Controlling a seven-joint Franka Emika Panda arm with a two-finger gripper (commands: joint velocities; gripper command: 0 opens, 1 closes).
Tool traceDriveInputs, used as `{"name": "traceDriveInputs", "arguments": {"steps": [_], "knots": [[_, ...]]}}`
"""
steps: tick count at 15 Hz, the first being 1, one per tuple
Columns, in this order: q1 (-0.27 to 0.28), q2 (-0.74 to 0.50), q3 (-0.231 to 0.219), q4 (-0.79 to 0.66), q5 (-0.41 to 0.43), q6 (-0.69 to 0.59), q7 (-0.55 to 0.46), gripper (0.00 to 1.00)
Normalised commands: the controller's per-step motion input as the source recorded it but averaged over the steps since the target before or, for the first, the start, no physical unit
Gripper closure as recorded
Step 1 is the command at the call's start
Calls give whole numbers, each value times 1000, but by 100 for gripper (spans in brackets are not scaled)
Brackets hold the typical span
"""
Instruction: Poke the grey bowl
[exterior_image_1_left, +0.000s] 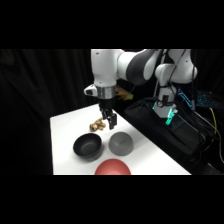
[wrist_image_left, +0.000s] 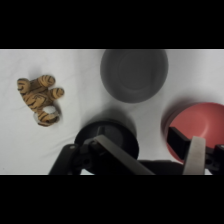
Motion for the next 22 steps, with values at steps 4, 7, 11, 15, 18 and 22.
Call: {"name": "traceDriveInputs", "arguments": {"steps": [4, 7, 11, 15, 18, 22], "knots": [[11, -246, 30, -263, -137, 131, 199, 32], [4, -226, 33, -247, -137, 140, 181, 69], [0, -189, 39, -216, -118, 144, 153, 100], [9, -109, 50, -200, -85, 216, 118, 99], [5, 8, 33, -184, -99, 316, 77, 99], [10, 114, -10, -132, -177, 435, 99, 100]]}}
